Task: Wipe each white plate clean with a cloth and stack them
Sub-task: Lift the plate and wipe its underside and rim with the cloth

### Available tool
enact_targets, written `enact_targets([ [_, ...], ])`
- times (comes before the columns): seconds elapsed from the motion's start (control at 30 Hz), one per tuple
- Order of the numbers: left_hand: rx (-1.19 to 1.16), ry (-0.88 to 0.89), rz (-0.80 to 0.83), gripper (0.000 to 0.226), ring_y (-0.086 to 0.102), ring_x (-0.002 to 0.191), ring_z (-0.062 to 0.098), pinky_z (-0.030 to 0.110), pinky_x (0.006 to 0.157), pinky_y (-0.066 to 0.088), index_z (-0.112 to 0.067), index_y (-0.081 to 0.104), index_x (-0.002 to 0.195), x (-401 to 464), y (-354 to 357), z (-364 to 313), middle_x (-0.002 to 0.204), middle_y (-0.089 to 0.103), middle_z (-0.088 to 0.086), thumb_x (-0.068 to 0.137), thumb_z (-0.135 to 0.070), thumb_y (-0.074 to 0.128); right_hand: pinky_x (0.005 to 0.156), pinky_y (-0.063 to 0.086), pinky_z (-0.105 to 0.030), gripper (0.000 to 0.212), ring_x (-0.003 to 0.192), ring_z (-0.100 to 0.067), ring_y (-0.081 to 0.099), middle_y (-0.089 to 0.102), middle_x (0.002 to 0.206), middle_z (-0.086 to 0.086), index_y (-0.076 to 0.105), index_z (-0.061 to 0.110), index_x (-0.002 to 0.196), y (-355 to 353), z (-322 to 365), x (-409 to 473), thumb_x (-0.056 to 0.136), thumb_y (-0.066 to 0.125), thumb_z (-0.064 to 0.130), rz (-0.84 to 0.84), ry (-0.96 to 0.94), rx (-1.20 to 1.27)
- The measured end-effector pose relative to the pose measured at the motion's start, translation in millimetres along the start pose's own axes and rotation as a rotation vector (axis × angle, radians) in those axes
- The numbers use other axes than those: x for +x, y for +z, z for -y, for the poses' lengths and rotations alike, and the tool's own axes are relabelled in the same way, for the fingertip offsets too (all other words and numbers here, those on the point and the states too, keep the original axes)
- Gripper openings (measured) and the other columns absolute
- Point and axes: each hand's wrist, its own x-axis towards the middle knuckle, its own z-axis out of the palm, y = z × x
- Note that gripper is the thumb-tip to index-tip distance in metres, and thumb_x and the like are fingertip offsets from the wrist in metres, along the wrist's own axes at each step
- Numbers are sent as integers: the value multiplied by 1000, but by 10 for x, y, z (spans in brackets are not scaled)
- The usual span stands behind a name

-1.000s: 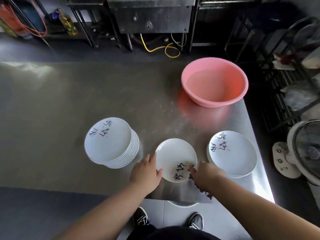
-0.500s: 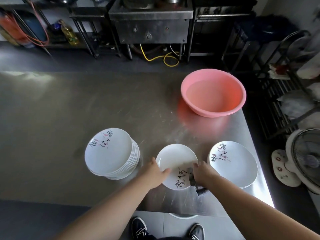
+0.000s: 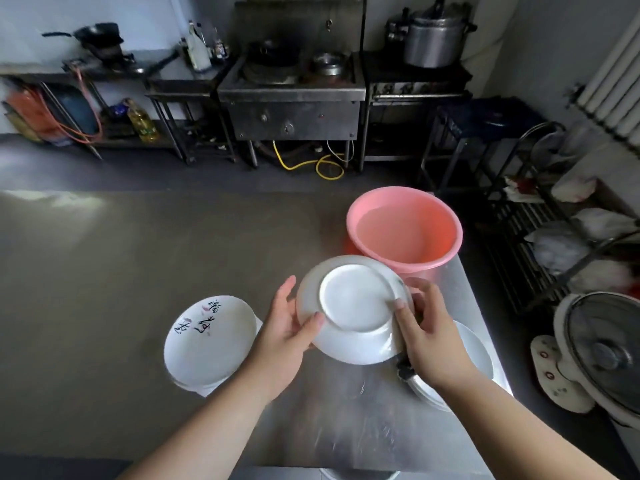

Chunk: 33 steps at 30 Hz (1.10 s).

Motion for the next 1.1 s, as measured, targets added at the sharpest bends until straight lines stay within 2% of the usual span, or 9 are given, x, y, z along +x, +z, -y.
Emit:
enact_targets([
  [0.13,-327,-49,148,58,62,131,33,55,93,59,-18,52,148,9,-10,-337,145,63,13,92,-10,67,53,46,-30,37,58,-12,65,68,83,14,43,45,135,-147,225,69,102,48,61,-26,-306,-439],
  [0.27,-415,-20,155,66,60,135,37,56,89,60,-21,46,150,8,-7,-573,148,61,10,89,-8,67,57,40,-33,48,74,-16,60,62,85,15,55,28,135,-221,484,142,99,50,60,-182,-409,-790],
  [0.37,-403,33,165,66,61,133,36,54,84,60,-23,47,150,-20,-21,-744,148,61,8,89,-9,66,65,48,-35,34,86,-23,65,67,102,6,70,19,119,-244,725,179,100,58,44,-337,-458,-794],
  [0.5,-355,80,183,63,65,127,33,55,85,60,-24,50,148,-75,-25,-911,145,63,9,89,-9,66,84,52,-27,20,97,-9,62,60,105,16,73,21,111,-151,1106,153,101,61,33,-426,-688,-519],
  [0.6,-319,86,202,58,64,128,37,66,94,57,-24,53,144,-134,27,-963,142,64,11,90,-11,67,101,43,-14,34,118,-9,61,60,126,13,70,13,129,-15,1328,136,102,61,32,-328,-852,-449],
  [0.7,-322,96,223,56,65,128,35,63,94,56,-25,52,145,-175,82,-1006,143,65,11,92,-11,65,120,31,-22,44,140,-26,52,58,151,-6,63,3,141,121,1393,132,104,60,26,-145,-950,-663],
  [0.83,-332,114,203,57,71,110,28,52,86,60,-25,55,145,-178,106,-1041,138,67,14,91,-9,67,132,6,-41,77,163,-30,1,14,175,-7,30,4,163,227,1229,5,108,29,59,40,-903,-967],
  [0.93,-355,118,151,60,71,108,29,44,74,61,-22,53,145,-156,86,-1048,135,69,15,88,-8,66,130,17,-49,85,162,-37,4,14,174,-14,28,-1,162,271,972,-167,107,28,64,84,-991,-1038],
  [1.1,-371,99,144,61,68,116,36,51,80,61,-21,52,146,-188,38,-1019,138,67,17,88,-7,67,126,28,-54,89,162,-37,8,16,174,-13,29,3,163,212,819,-248,104,32,70,78,-1017,-1167],
])
